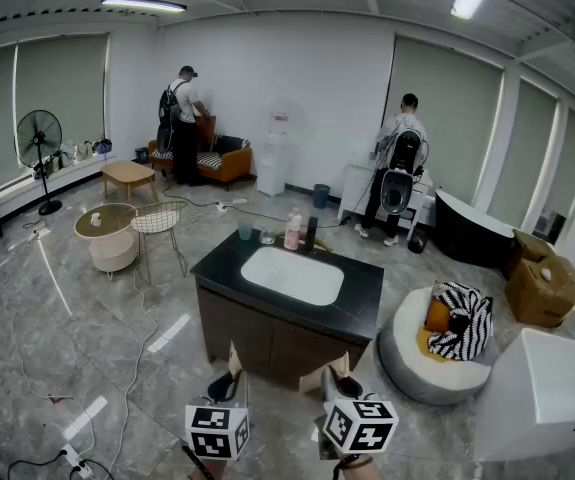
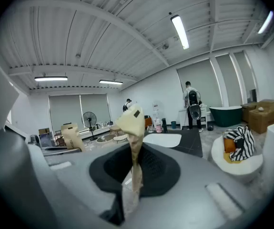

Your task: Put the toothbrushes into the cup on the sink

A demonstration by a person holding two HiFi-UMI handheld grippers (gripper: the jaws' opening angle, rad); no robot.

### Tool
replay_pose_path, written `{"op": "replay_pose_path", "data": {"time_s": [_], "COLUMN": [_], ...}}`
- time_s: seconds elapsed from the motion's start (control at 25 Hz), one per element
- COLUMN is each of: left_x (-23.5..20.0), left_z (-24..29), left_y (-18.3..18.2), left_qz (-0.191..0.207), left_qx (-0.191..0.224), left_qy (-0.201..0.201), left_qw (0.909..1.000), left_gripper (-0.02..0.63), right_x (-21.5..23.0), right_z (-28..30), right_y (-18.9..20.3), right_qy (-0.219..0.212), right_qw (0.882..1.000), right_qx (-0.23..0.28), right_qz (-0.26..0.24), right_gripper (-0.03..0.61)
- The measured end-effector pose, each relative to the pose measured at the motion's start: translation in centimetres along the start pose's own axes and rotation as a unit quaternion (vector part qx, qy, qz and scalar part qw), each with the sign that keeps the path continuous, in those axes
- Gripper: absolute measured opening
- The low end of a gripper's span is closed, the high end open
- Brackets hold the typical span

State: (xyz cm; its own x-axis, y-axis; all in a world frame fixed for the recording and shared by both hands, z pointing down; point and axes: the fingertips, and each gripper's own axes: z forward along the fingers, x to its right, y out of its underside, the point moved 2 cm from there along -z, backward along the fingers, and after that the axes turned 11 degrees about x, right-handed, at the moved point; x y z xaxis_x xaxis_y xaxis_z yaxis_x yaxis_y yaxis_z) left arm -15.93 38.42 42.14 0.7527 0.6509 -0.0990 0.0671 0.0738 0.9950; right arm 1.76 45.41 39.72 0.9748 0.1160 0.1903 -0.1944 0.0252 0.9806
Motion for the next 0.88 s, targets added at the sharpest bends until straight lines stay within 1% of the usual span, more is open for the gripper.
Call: {"op": "replay_pose_path", "data": {"time_s": [0.28, 0.52, 0.88], "left_x": [-1.0, -2.8, -5.3], "left_z": [-0.1, -0.6, -0.3], "left_y": [0.0, 0.1, 1.0], "left_qz": [0.002, 0.001, 0.013], "left_qx": [0.007, 0.005, -0.009], "left_qy": [-0.003, 0.0, 0.022], "left_qw": [1.0, 1.0, 0.9996], "left_gripper": [0.038, 0.038, 0.038], "right_x": [-1.0, -2.7, -4.1], "right_z": [0.3, 0.9, 1.7], "right_y": [0.7, 1.0, 2.9], "right_qy": [0.001, -0.002, 0.026], "right_qw": [1.0, 1.0, 0.999], "right_qx": [-0.005, 0.001, -0.005], "right_qz": [-0.004, 0.007, 0.037], "right_gripper": [0.029, 0.031, 0.031]}}
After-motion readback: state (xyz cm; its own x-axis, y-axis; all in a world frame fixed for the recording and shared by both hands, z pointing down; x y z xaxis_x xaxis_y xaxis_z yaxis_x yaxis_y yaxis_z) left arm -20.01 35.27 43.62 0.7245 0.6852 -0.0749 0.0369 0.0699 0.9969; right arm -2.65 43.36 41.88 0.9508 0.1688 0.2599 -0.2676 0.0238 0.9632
